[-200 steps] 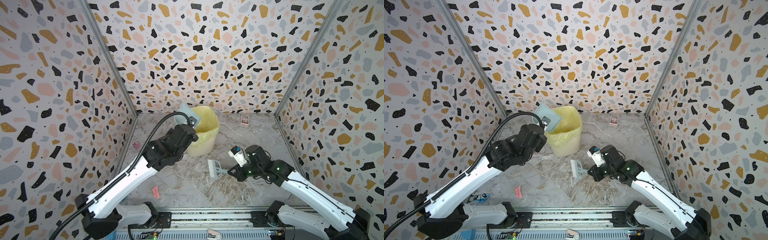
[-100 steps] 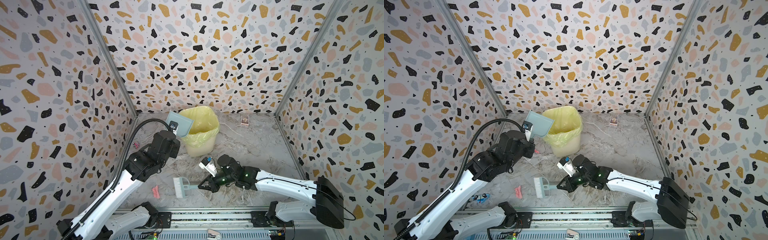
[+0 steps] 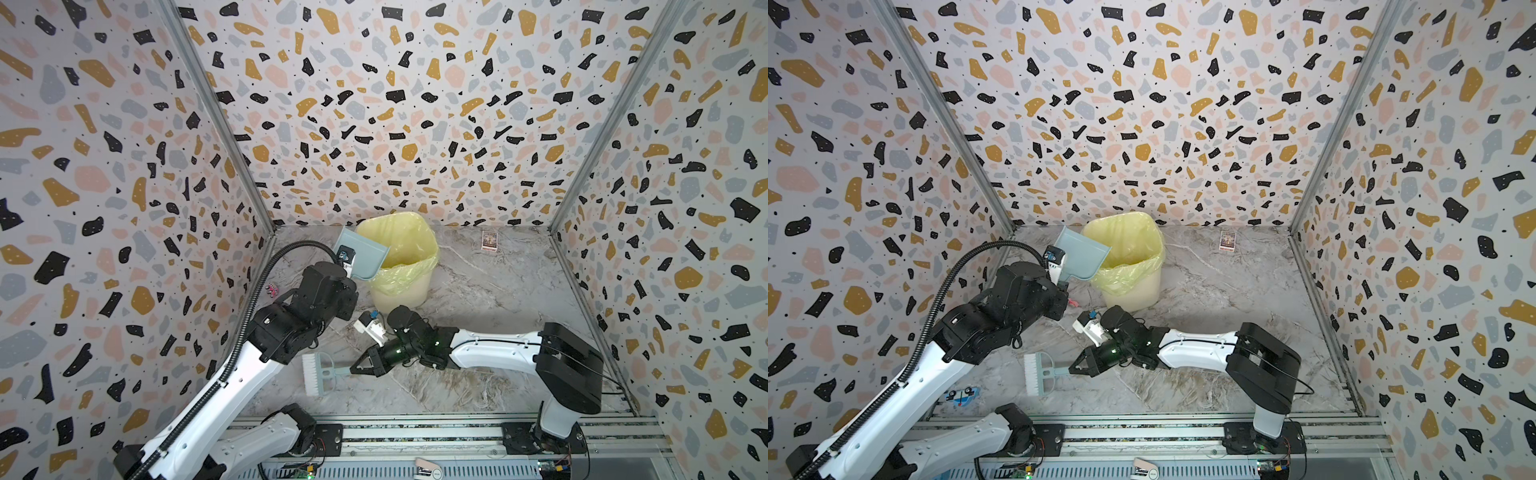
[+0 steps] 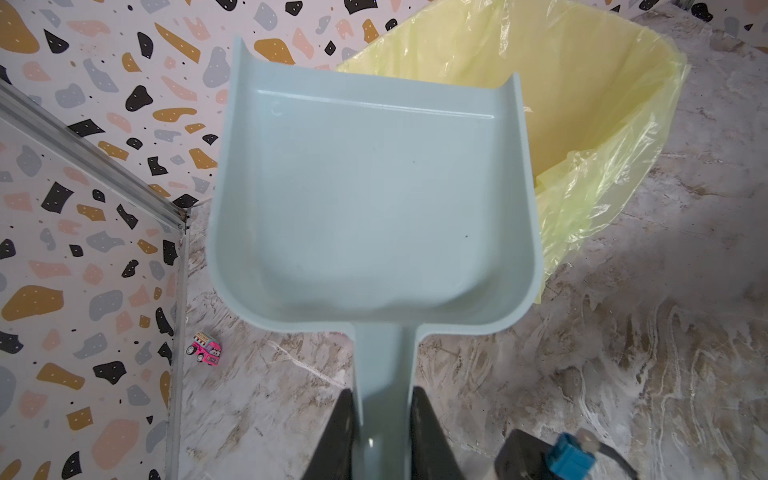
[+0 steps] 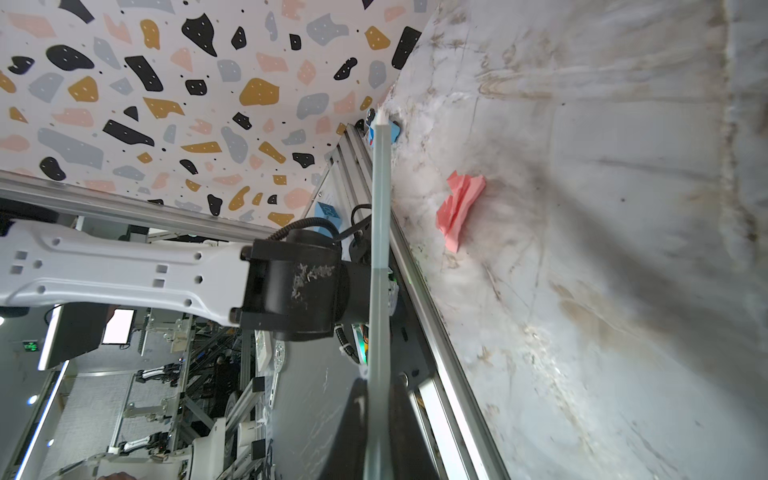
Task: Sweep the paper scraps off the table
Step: 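Lower the empty dustpan toward the pink scrap while the right brings the brush over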
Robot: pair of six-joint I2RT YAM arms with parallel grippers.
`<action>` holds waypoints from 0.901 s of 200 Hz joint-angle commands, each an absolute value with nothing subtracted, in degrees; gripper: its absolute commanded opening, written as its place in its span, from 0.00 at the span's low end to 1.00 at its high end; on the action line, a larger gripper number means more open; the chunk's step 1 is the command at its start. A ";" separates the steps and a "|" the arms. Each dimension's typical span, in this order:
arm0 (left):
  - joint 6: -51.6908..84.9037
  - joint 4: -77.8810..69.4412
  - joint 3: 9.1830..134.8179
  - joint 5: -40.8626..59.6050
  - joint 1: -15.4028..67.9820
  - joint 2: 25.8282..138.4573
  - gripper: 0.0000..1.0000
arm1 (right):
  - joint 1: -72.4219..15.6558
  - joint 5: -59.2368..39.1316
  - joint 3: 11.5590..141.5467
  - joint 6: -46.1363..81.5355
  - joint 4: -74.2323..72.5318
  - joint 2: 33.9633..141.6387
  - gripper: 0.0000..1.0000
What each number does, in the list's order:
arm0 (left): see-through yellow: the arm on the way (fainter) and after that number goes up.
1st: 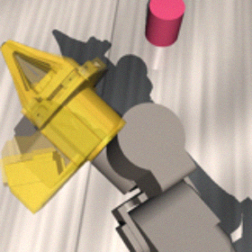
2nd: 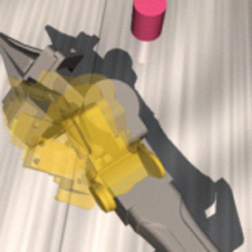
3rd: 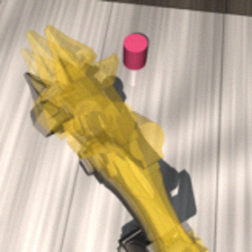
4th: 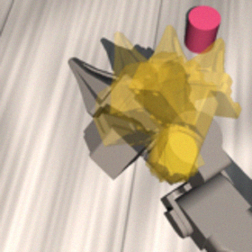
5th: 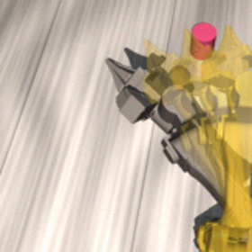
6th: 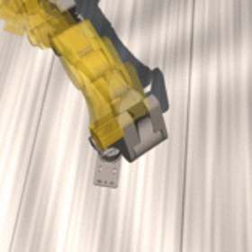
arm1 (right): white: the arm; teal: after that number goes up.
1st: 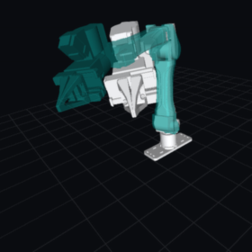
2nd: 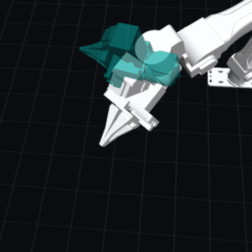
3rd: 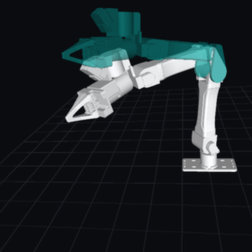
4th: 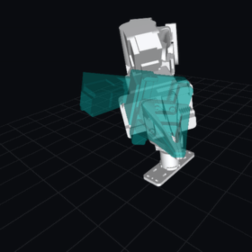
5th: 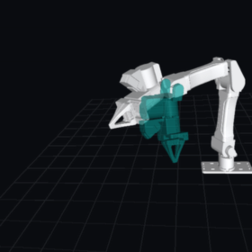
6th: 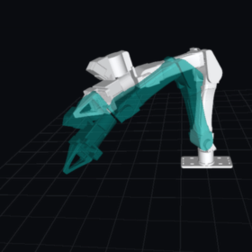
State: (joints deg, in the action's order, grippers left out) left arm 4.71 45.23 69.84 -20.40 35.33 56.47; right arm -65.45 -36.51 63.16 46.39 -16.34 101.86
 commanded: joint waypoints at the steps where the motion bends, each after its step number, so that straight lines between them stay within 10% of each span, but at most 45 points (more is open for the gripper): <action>1: 3.77 45.53 69.11 -19.36 34.63 54.64 0.00 | -65.91 -38.71 68.40 47.99 -17.46 105.07 0.00; 108: 4.47 46.63 67.16 -19.42 34.03 52.15 0.00 | -67.15 -35.98 86.20 43.82 -0.07 120.13 0.00; 180: 5.18 46.10 66.63 -19.16 33.93 51.52 0.00 | -63.82 -29.34 70.90 44.50 2.89 108.56 0.00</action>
State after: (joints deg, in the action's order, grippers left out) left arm 4.75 47.33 67.11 -19.66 34.28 52.38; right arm -65.28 -33.65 76.69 45.28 -1.52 115.94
